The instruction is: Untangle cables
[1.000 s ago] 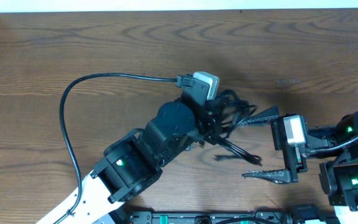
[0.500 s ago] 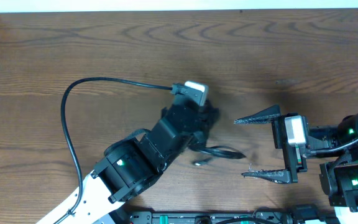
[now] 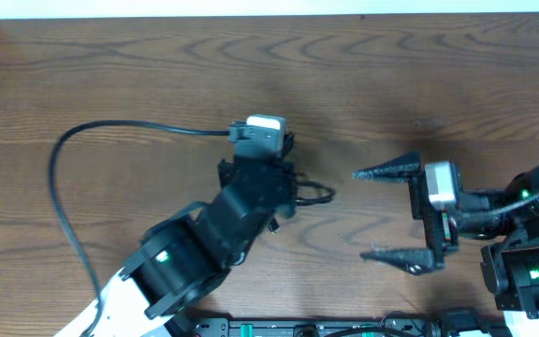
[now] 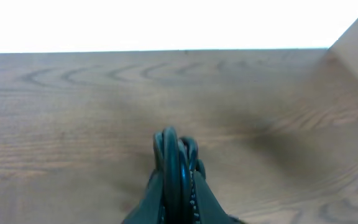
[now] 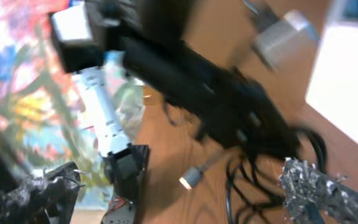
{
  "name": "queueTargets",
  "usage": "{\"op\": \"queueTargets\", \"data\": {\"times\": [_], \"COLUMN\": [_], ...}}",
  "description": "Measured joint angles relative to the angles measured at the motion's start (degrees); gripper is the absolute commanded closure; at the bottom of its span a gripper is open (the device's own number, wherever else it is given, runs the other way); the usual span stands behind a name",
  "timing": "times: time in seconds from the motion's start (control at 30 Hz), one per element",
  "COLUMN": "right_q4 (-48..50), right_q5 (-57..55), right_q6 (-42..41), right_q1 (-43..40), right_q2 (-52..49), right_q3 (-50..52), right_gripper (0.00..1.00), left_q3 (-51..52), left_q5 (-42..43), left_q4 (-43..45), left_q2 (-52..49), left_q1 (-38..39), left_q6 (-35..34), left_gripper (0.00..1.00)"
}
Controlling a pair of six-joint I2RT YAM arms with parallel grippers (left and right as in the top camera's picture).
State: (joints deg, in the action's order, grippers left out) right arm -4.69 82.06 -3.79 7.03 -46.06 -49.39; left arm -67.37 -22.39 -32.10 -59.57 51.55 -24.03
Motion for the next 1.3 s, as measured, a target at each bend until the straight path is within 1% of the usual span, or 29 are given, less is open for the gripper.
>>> {"op": "queueTargets", "data": {"times": [0.2,0.3,0.43,0.73,0.93,1.07,1.2,1.3], "right_q4": [-10.19,-11.15,-11.19,-11.19,-11.21,-11.21,-11.13,-11.08], "right_q5": [-13.49,-17.46,-20.02,-18.86,-16.52,-16.0,-15.85,-15.78], "right_q6": [-3.34,-4.0,-4.85,-4.76,-3.21,-2.91,-2.47,-2.14], "right_q1": [-0.04,-0.04,-0.04,-0.04,-0.04,-0.04,-0.04,-0.04], "right_q2": [-1.42,-2.84,-4.28,-5.05,-5.05,-5.05,-5.05,-5.05], "right_q3": [-0.04,-0.04,-0.04,-0.04,-0.04,-0.04,-0.04,-0.04], "right_gripper": [0.01,0.01,0.01,0.01,0.01,0.01,0.11,0.25], "left_q3": [0.0,0.0,0.0,0.0,0.0,0.0,0.0,0.0], "left_q5": [2.56,4.02,6.82,17.2,25.03,29.09,32.57,35.19], "left_q4": [2.34,2.34,2.73,7.98,13.88,14.58,14.75,15.5], "left_q2": [6.71,9.77,11.63,8.81,5.27,3.78,2.1,0.9], "left_q1": [0.0,0.0,0.0,0.0,0.0,0.0,0.0,0.0], "left_q6": [-0.17,-0.17,-0.15,1.6,1.81,1.84,1.84,1.84], "left_gripper": [0.92,0.93,0.92,0.92,0.92,0.92,0.92,0.93]}}
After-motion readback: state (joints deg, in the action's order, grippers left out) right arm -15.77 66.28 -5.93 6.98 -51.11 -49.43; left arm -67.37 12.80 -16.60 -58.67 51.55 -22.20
